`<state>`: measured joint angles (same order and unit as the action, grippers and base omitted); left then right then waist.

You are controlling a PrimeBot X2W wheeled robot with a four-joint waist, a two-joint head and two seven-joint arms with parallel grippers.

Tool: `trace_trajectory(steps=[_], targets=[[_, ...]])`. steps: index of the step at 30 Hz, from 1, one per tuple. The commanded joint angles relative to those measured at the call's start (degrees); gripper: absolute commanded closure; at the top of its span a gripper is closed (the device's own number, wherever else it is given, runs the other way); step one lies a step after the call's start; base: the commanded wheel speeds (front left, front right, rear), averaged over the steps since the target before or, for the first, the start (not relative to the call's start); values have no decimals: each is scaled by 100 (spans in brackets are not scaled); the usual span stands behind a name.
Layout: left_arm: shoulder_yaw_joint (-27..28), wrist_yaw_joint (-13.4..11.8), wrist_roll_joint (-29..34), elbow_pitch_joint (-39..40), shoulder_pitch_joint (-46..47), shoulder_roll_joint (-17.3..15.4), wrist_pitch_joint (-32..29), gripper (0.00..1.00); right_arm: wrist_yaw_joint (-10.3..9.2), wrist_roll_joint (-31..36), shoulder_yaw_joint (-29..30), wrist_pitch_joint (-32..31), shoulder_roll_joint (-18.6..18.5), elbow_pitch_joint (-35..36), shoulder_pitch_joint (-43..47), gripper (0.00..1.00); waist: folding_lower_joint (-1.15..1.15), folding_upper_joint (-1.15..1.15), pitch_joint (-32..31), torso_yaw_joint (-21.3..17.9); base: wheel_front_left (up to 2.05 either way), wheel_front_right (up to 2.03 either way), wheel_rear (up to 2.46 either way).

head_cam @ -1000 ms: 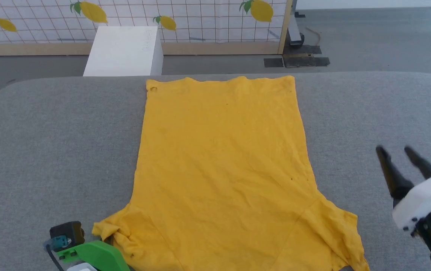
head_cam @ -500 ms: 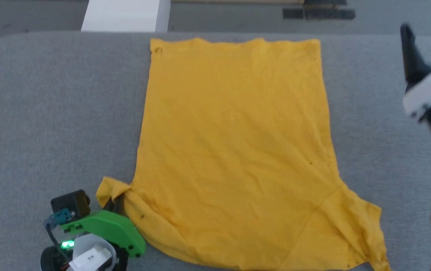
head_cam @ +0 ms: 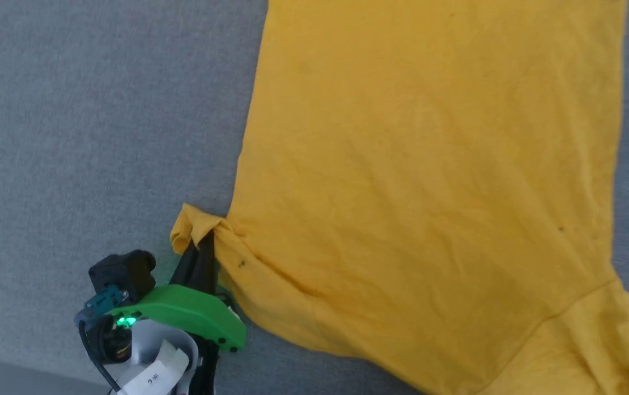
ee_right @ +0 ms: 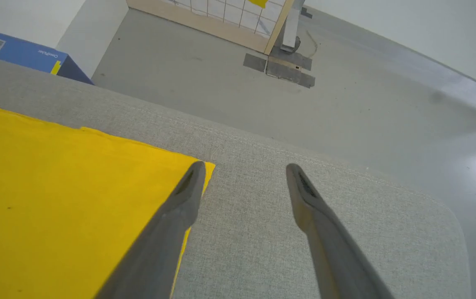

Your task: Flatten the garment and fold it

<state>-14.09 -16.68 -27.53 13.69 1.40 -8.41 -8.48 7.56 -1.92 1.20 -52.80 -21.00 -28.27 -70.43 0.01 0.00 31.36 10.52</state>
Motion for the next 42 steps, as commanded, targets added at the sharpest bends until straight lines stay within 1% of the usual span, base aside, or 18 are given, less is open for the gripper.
trace_trajectory(steps=[1, 2, 6, 12, 14, 17, 18, 19, 21, 23, 27, 30, 33, 37, 39, 42], targets=[[-28, -5, 21, -38, 63, 43, 2, 100, -8, -20, -91, -230, -23, -52, -151, 0, -1, 0, 740, 622, 0, 0, 0], [-53, 1, 10, -39, 67, 69, 28, 100, -8, -84, -167, -587, -35, -118, -248, 0, -1, 0, 831, 651, 0, 0, 0], [-108, 25, -10, -58, 97, 109, 68, 100, -8, -111, -224, -1175, -86, -111, -255, 0, -1, 0, 973, 686, 0, 0, 0], [-138, 38, -20, -88, 161, 119, 89, 100, -8, -132, -180, -1547, -94, 114, 16, 0, -1, 0, 1072, 687, 0, 0, 0], [-143, 39, -23, -92, 182, 121, 92, 100, -8, -143, -104, -1636, -78, 187, 116, 0, -1, 0, 1085, 679, 0, 0, 0], [-141, 39, -32, -114, 199, 111, 90, 100, -8, -189, 78, -1938, -31, 245, 254, 0, -1, 0, 1059, 644, 0, 0, 0], [-141, 44, -37, -118, 203, 107, 93, 100, -8, -180, 146, -1994, -11, 291, 279, 74, -1, 0, 1043, 632, 0, 0, 0], [-136, 43, -40, -124, 204, 101, 94, 100, -8, -160, 217, -2045, 7, 355, 310, 100, -1, 0, 1016, 615, 0, 0, 0], [-126, 41, -39, -127, 203, 81, 97, 100, -8, -138, 360, -2045, 37, 483, 338, 100, -1, 0, 950, 576, 0, 0, 0], [-110, 32, -42, -119, 200, 64, 97, 100, -8, -79, 451, -1905, 55, 631, 339, 100, -1, 0, 878, 529, 0, 0, 0], [-81, 9, -40, -126, 180, 12, 68, 100, -8, -113, 526, -1499, 139, 785, 305, 100, -1, 0, 643, 383, 0, 0, 0], [-50, -16, -18, -119, 166, -58, 27, 100, -8, -327, 437, -1126, 149, 836, 297, 100, -1, 0, 355, 239, 0, 0, 0], [-25, -31, 2, -118, 151, -144, -39, 100, -8, -590, 176, -862, -36, 933, 404, 100, -1, 0, 26, 61, 0, 0, 0], [19, -57, 8, -154, 92, -264, -153, 100, -8, -1079, -186, -653, -426, 1162, 871, 100, -1, 0, -511, -269, 0, 0, 0], [59, -89, -1, -172, 26, -320, -205, 100, -8, -1372, -317, -554, -616, 1349, 1293, 100, -1, 0, -794, -490, 0, 0, 0], [113, -131, -39, -232, -102, -372, -262, 100, -8, -1724, -307, -430, -714, 1636, 2076, 100, -1, 0, -1196, -779, 0, 0, 0]])
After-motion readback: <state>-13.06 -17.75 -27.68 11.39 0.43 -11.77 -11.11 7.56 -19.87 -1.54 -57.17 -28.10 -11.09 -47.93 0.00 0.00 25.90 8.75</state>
